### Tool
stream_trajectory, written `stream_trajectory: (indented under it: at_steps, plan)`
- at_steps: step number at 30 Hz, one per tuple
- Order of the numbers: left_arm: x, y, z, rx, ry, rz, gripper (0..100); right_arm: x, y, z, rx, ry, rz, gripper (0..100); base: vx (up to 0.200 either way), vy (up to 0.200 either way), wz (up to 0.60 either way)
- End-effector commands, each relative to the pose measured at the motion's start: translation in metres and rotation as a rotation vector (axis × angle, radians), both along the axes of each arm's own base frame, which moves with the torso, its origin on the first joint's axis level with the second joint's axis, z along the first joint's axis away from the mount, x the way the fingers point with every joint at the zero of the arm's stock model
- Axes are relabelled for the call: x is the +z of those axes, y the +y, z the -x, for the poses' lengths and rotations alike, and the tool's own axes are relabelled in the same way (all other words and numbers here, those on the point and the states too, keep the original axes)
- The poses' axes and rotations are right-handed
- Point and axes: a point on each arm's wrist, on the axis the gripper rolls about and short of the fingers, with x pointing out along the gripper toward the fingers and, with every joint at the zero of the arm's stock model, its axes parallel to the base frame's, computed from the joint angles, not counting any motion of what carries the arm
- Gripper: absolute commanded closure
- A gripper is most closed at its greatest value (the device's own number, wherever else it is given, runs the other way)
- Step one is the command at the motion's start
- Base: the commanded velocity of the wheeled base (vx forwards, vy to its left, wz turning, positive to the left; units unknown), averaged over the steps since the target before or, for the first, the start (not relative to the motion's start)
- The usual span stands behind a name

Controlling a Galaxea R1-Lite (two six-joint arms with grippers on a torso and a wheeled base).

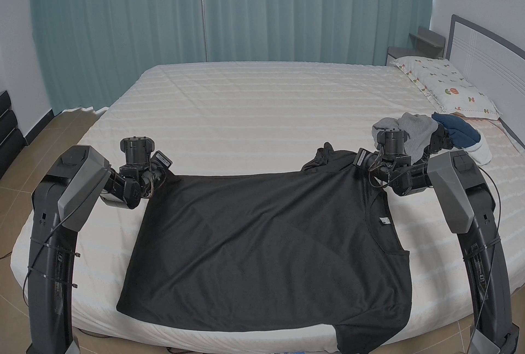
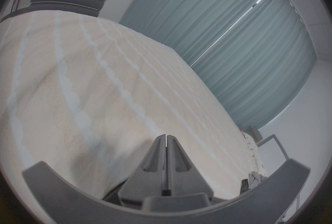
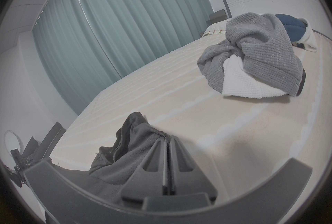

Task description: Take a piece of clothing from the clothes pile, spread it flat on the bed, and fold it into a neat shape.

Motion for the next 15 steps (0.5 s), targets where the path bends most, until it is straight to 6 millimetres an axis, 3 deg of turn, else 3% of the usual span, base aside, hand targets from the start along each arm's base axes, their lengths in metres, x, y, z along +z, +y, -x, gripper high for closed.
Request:
stream_trajectory:
  at_steps: [1, 5, 15]
  plan:
    - [0.007, 0.006, -0.002, 0.023, -0.024, 0.019, 100, -0.001, 0.000, -0.003, -0.008, -0.029, 0.000, 100, 0.000, 0.000, 0.00]
    - [0.012, 0.016, -0.003, 0.043, -0.043, 0.021, 100, -0.007, 0.000, -0.004, -0.020, -0.026, 0.005, 100, 0.000, 0.000, 0.00]
    - [0.012, 0.025, -0.008, 0.098, -0.062, 0.009, 100, 0.008, -0.001, -0.006, -0.009, -0.113, -0.006, 100, 0.000, 0.000, 0.00]
